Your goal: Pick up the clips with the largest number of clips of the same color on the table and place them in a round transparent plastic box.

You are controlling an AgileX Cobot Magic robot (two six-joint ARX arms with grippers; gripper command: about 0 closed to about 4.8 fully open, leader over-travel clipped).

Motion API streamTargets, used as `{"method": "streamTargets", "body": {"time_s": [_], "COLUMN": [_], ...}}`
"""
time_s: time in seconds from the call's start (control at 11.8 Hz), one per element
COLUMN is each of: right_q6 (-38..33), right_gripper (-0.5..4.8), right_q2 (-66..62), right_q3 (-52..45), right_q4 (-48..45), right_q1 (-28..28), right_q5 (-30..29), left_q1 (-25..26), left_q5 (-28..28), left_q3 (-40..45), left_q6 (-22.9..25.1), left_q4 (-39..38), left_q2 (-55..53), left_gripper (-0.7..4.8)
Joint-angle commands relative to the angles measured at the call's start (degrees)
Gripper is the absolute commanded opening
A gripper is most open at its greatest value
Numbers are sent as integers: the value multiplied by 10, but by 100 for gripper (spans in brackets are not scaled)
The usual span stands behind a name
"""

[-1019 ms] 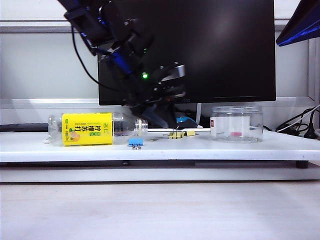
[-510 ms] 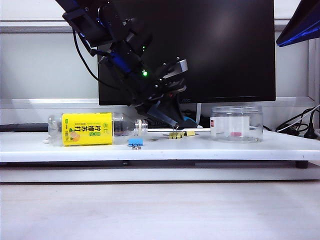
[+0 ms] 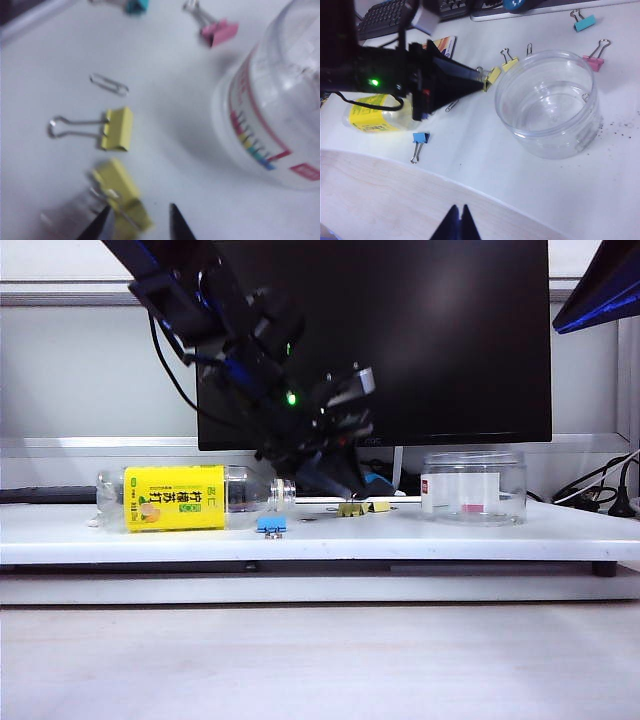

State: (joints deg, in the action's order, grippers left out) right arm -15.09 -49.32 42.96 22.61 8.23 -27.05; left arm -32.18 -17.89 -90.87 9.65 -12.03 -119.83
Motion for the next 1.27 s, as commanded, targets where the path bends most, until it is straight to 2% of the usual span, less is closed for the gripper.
{"method": "streamTargets", "body": {"time_s": [0.08, 0.17, 0.25, 0.34, 0.76, 0.85, 0.93, 1.02, 1.1, 1.19, 1.27], "right_q6": [6, 6, 6, 6, 17, 21, 25, 34, 36, 36, 36], "right_gripper": [13, 13, 13, 13, 13, 13, 13, 13, 13, 13, 13], "right_q2": [1, 1, 1, 1, 1, 1, 0, 0, 0, 0, 0], "right_q3": [2, 2, 2, 2, 1, 1, 0, -1, -1, -1, -1], "right_q4": [-6, -6, -6, -5, -5, -4, -5, -1, -1, -1, -2], "right_q1": [0, 0, 0, 0, 0, 0, 0, 0, 0, 0, 0], "right_q5": [0, 0, 0, 0, 0, 0, 0, 0, 0, 0, 1], "left_q1": [0, 0, 0, 0, 1, 4, 13, 25, 32, 47, 70], "left_q5": [-1, 2, 3, 3, 21, 10, -4, -17, -40, -88, -168], "left_q3": [-3, -3, -3, -3, -5, -25, -65, -109, -119, -121, -121], "left_q6": [3, -2, -2, -2, -9, 17, 73, 149, 182, 204, 211], "left_q4": [13, 14, 15, 16, 9, -24, -85, -157, -183, -201, -219], "left_q2": [-1, -1, -1, -2, 3, 9, 13, 13, 13, 13, 9], "left_gripper": [111, 110, 49, 25, 11, 13, 27, 27, 27, 27, 27]}}
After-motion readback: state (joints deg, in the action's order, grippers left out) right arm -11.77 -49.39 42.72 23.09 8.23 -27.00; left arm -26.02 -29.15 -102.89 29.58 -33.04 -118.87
